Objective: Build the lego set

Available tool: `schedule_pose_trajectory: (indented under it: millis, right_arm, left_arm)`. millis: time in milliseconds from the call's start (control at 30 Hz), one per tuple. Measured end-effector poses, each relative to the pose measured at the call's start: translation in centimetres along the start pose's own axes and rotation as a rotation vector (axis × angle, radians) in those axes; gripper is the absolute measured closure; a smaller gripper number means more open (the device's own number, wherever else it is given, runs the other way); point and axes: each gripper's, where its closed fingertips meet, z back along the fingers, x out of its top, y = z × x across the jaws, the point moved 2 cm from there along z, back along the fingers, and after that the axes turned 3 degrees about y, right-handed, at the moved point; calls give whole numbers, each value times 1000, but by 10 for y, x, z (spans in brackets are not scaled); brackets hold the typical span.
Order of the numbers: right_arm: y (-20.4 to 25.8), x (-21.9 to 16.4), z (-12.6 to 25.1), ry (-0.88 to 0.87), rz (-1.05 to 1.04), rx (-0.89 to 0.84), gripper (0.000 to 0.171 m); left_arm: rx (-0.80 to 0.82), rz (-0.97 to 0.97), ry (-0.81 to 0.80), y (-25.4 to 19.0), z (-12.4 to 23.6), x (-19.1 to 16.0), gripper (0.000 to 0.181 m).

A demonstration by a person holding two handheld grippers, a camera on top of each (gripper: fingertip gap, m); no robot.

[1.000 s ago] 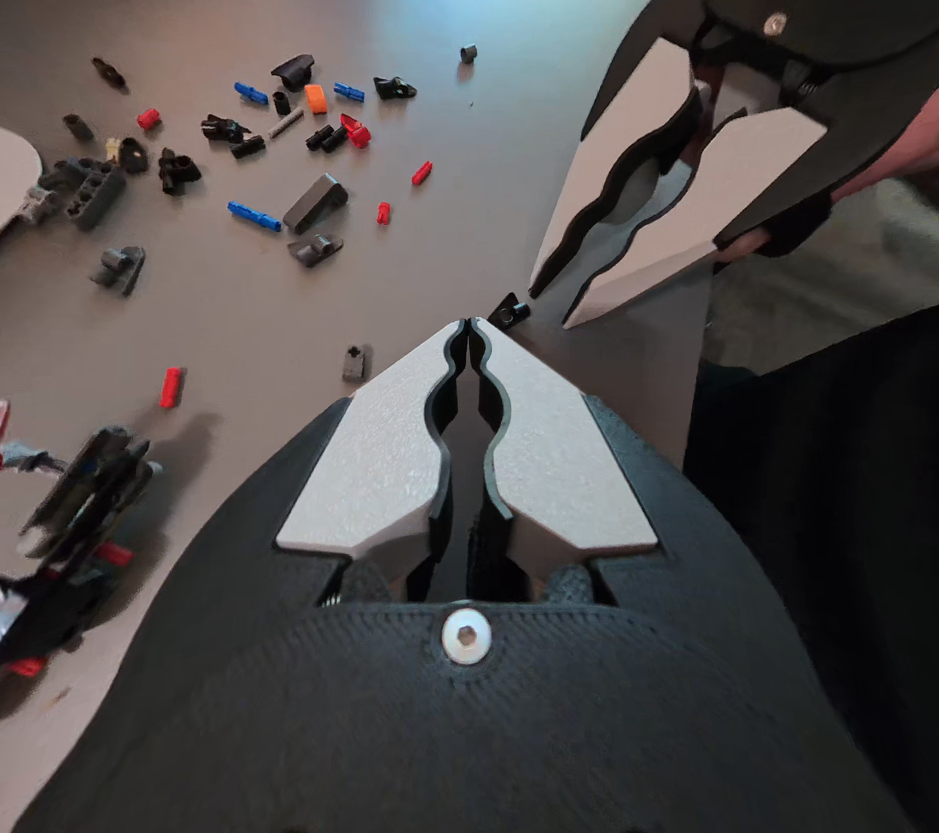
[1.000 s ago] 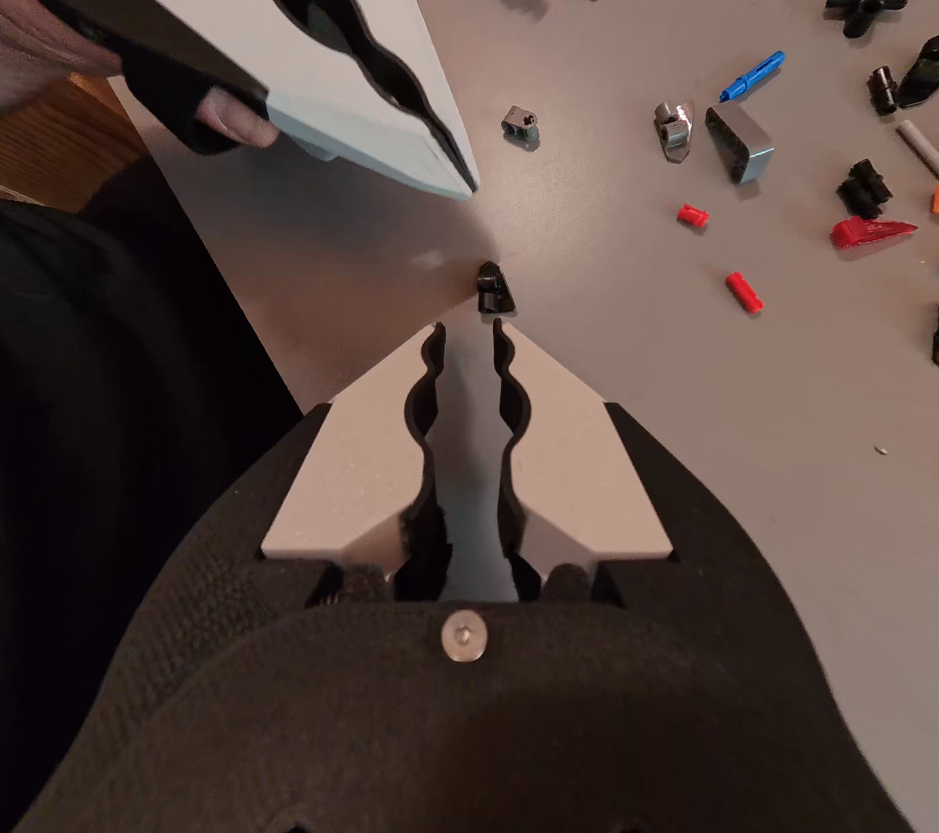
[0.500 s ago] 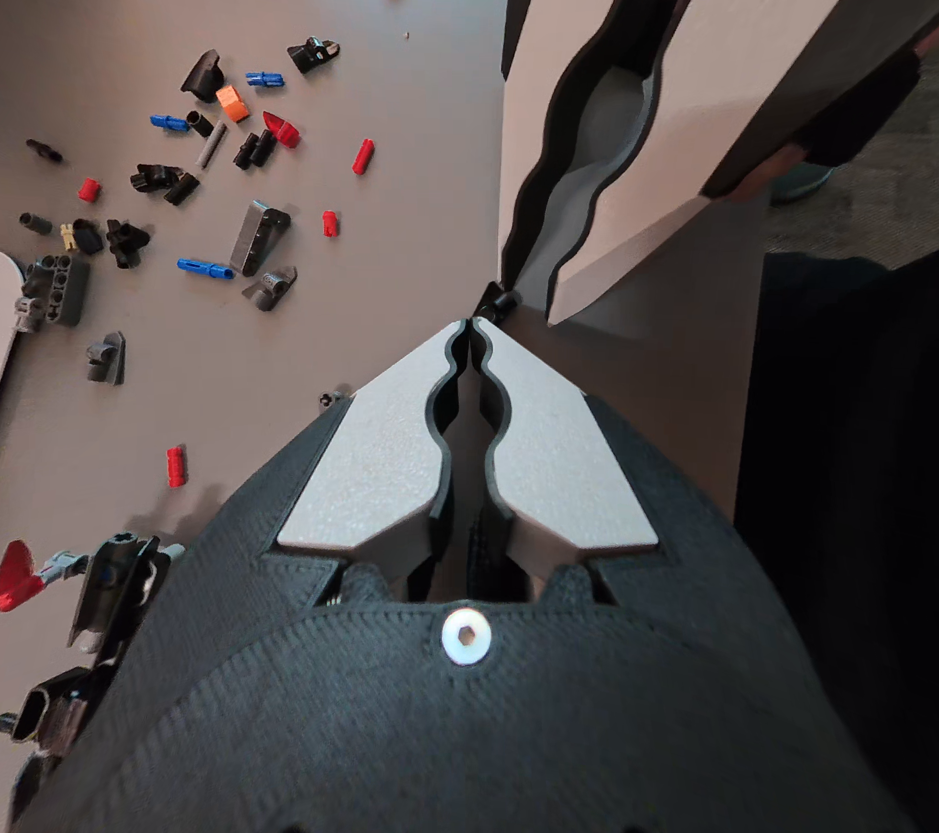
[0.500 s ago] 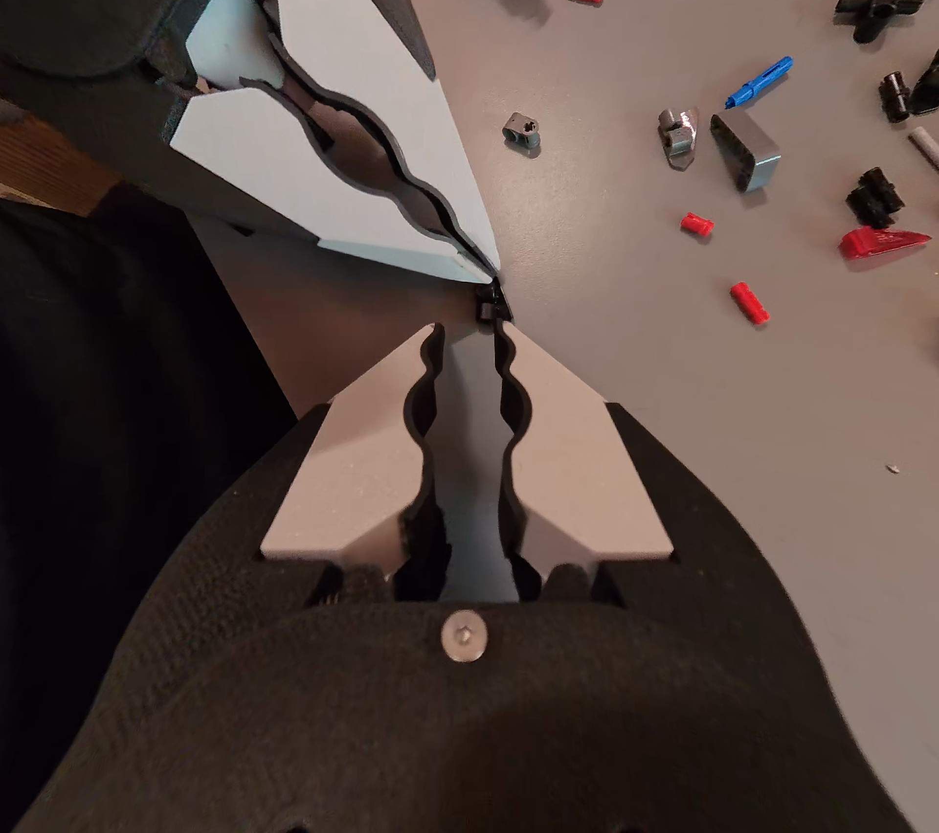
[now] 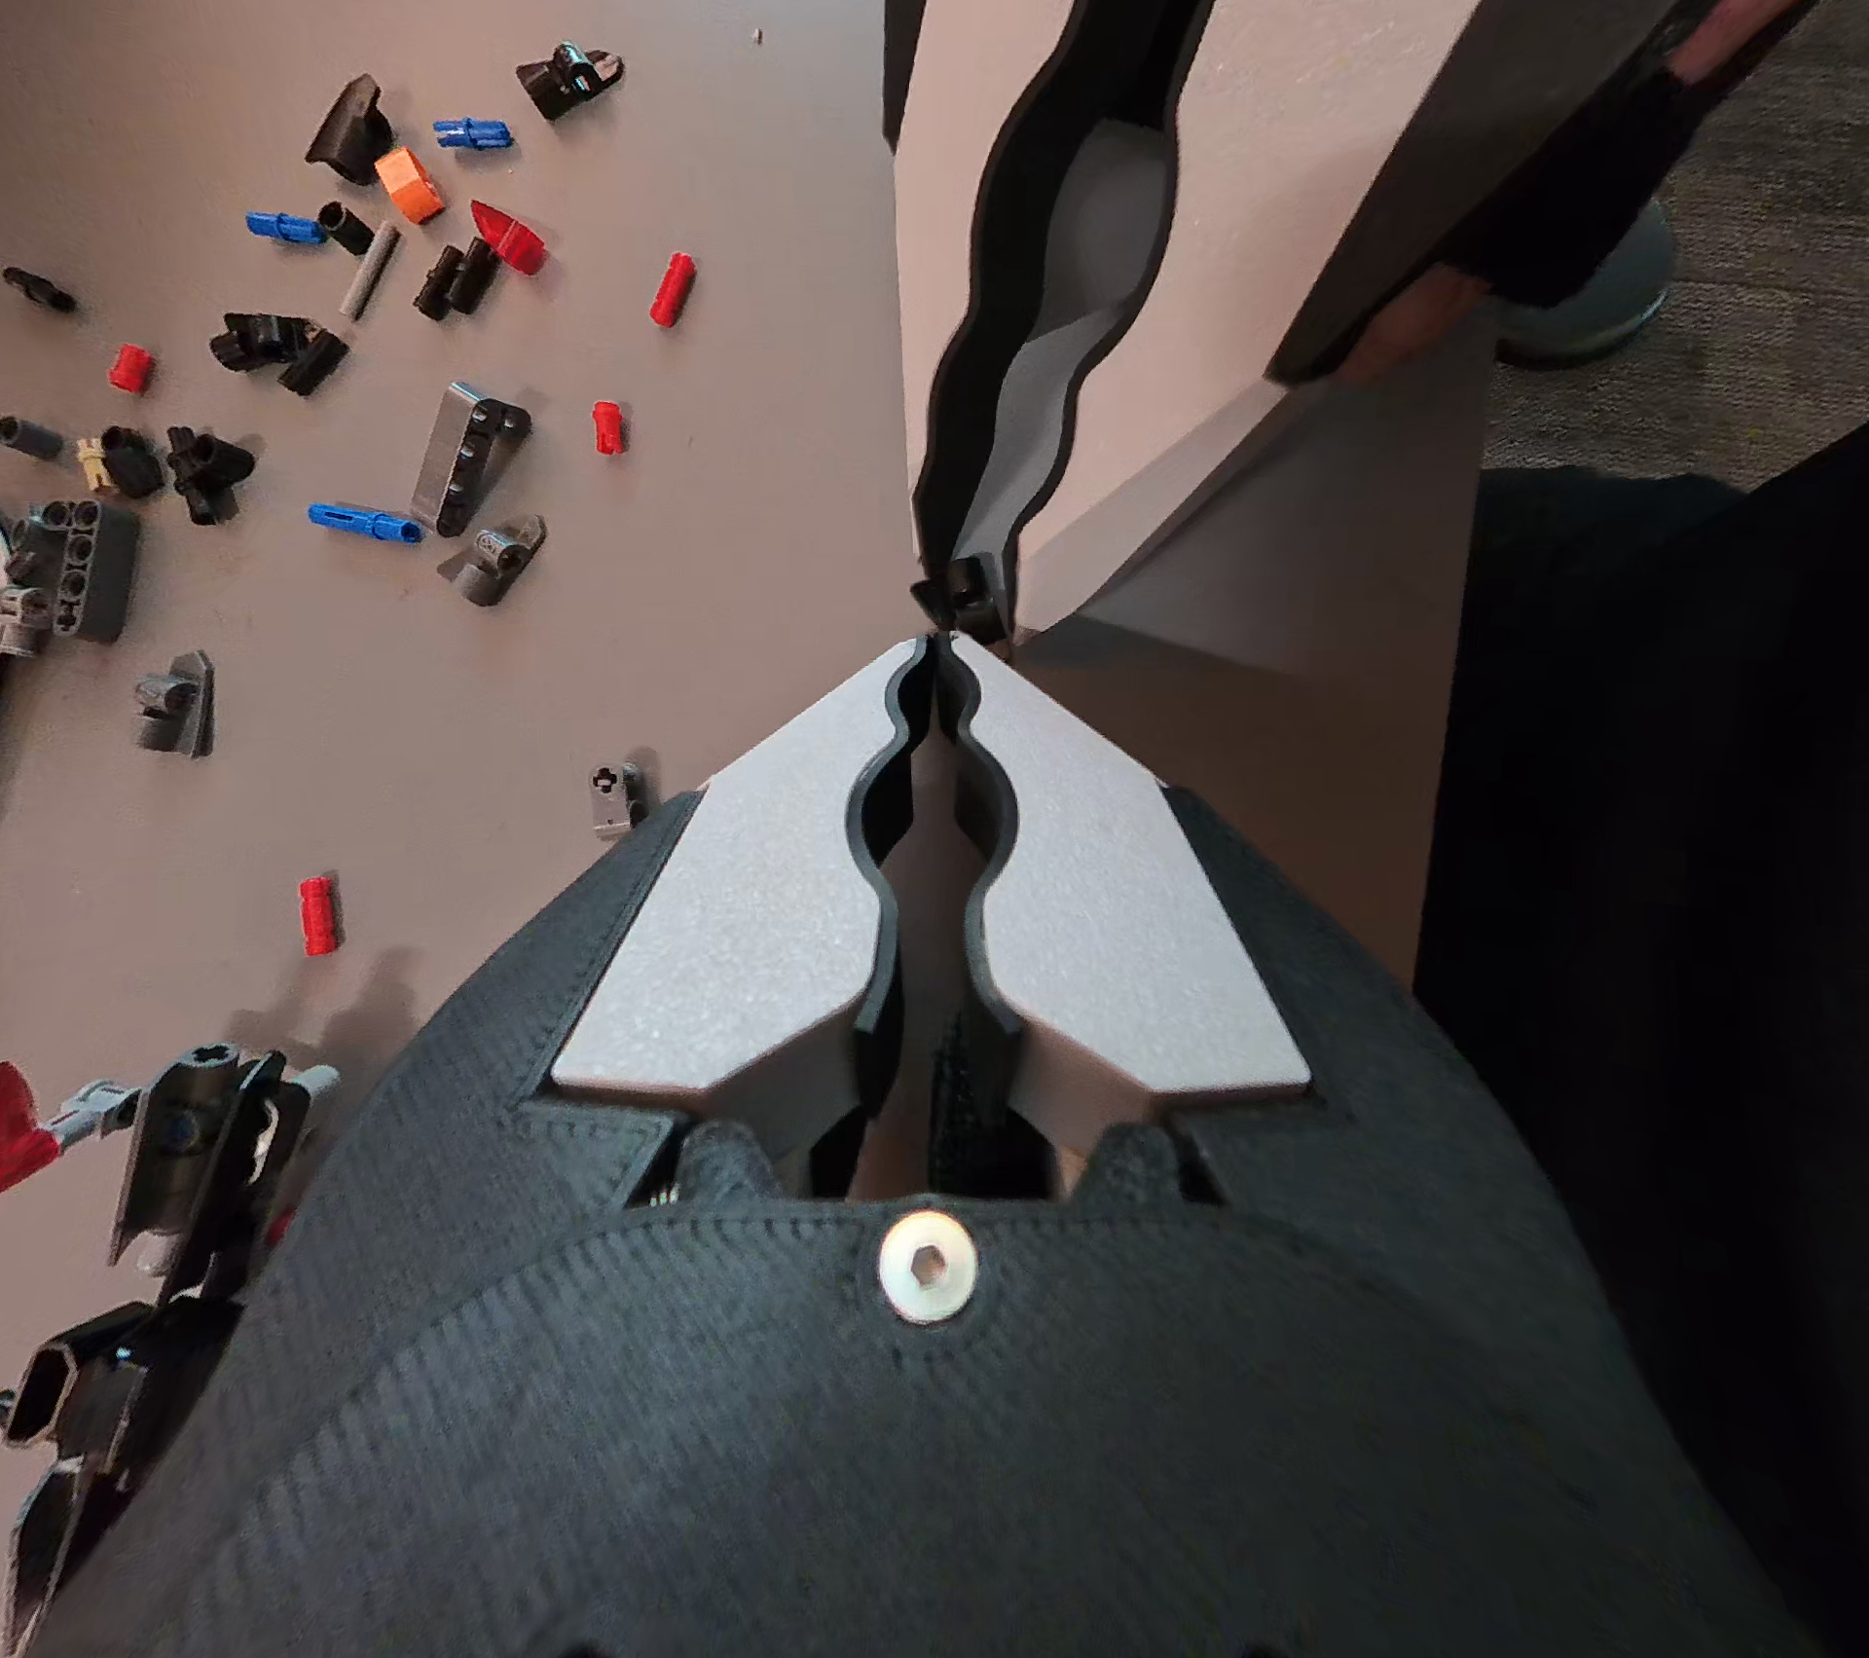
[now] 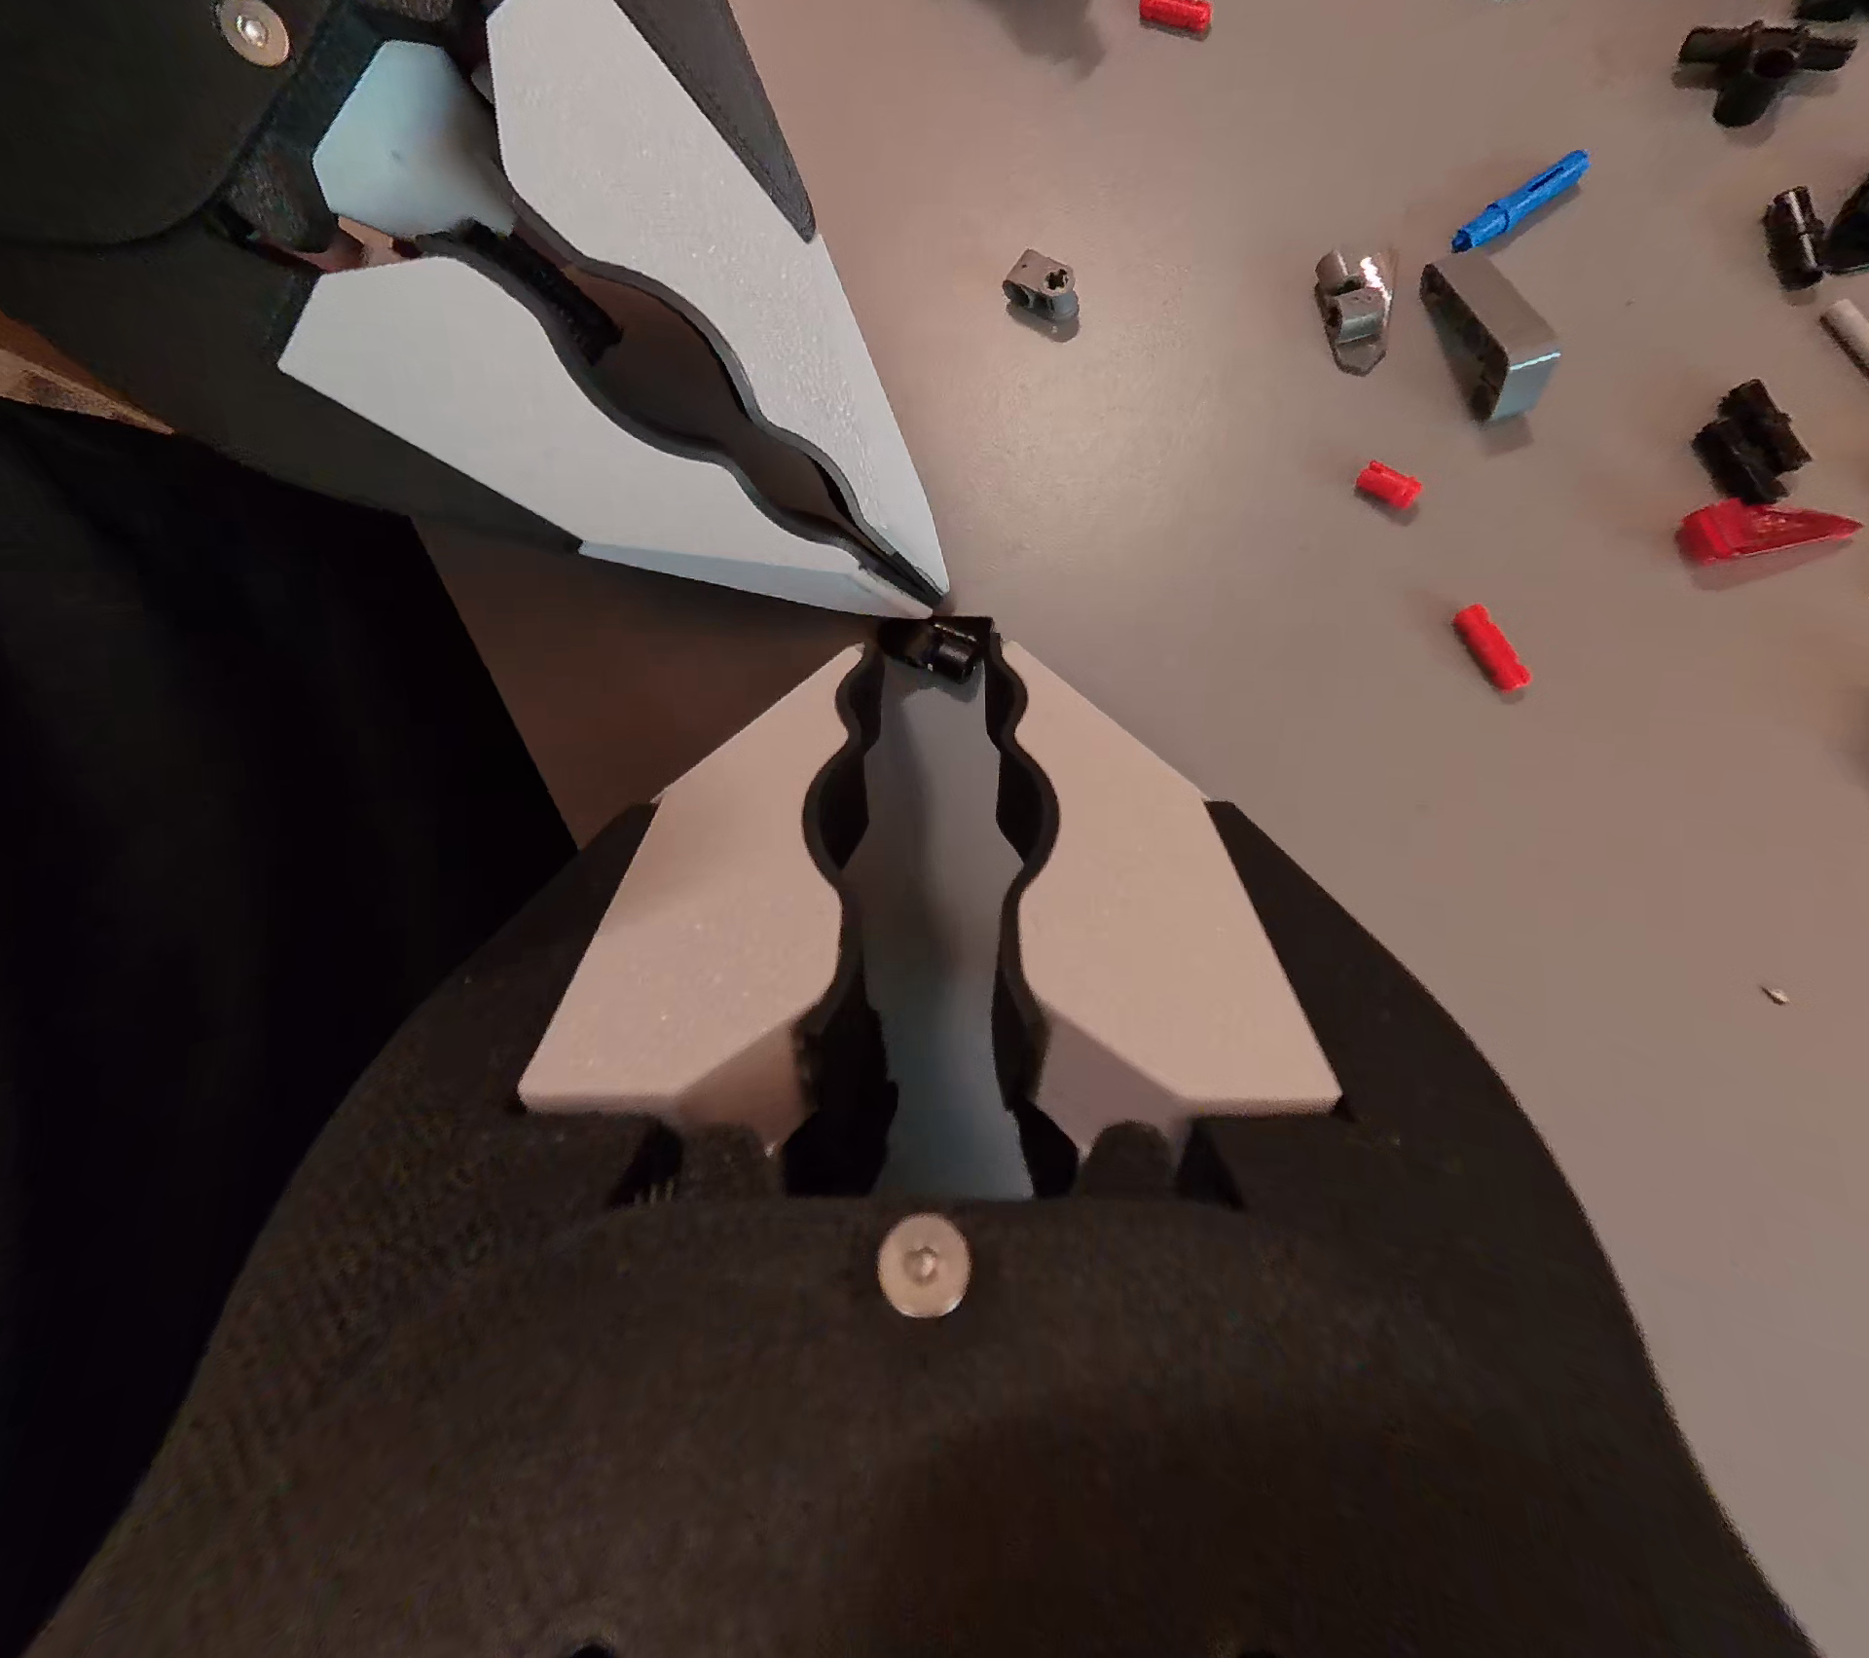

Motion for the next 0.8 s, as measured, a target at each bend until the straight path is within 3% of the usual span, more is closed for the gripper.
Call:
schedule_pose_trajectory:
  millis: [600, 800]
  right_arm:
    - [-5, -1, 11, -33, -3, -30, 152]
    - [-5, -3, 16, -70, -4, 4, 152]
  left_arm:
    - [53, 55, -58, 5, 13, 2, 181]
    - [50, -11, -95, -5, 16, 7, 181]
